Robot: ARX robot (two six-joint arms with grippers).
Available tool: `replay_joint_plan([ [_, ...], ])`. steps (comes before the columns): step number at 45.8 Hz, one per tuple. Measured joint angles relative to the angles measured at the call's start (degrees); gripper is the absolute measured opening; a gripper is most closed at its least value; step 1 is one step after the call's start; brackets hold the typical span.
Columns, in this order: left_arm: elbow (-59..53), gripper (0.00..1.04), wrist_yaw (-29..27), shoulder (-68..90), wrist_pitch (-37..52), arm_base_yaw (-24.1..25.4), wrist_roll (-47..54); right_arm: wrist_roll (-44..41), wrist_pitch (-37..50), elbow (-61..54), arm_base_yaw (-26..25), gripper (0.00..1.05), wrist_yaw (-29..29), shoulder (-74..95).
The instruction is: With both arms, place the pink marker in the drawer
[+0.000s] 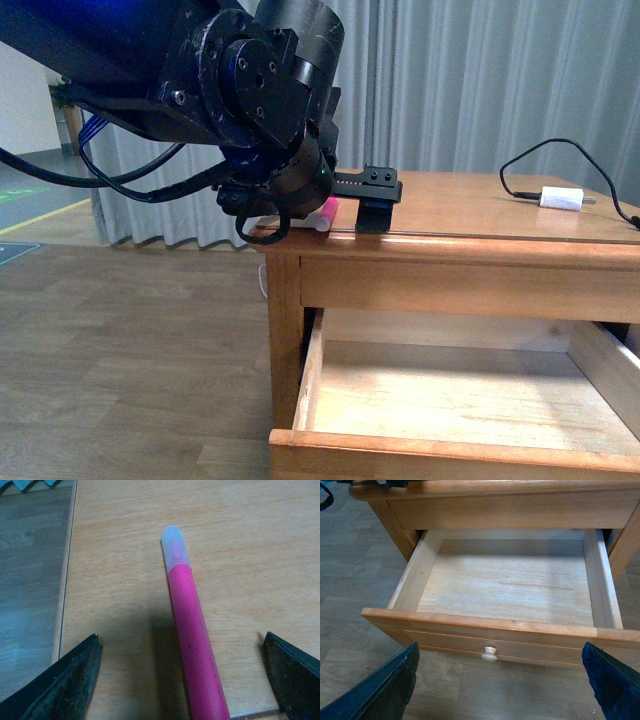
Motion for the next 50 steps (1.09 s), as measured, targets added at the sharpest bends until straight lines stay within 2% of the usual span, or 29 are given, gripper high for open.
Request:
replay_joint_plan([
  [24, 2.75, 0.97, 0.35, 1.55, -2.01, -0.87, 1.40, 0.00, 0.00, 0.00, 0.00, 0.96, 0.00, 0.00],
  [42, 1.62, 0.20, 1.70, 1.18, -1.70, -0.44, 2.40, 0.00, 0.00, 0.00, 0.00, 0.96, 0.00, 0.00],
  [44, 0.39, 0.15, 3.72, 0.39, -0.57, -0.02, 2.64, 0.00, 0.00, 0.00, 0.00, 0.96, 0.00, 0.00],
  [50, -6.51, 0.15, 11.08, -3.61, 4.59, 1.33, 6.71, 0.00, 0.00, 0.00, 0.00, 0.96, 0.00, 0.00],
])
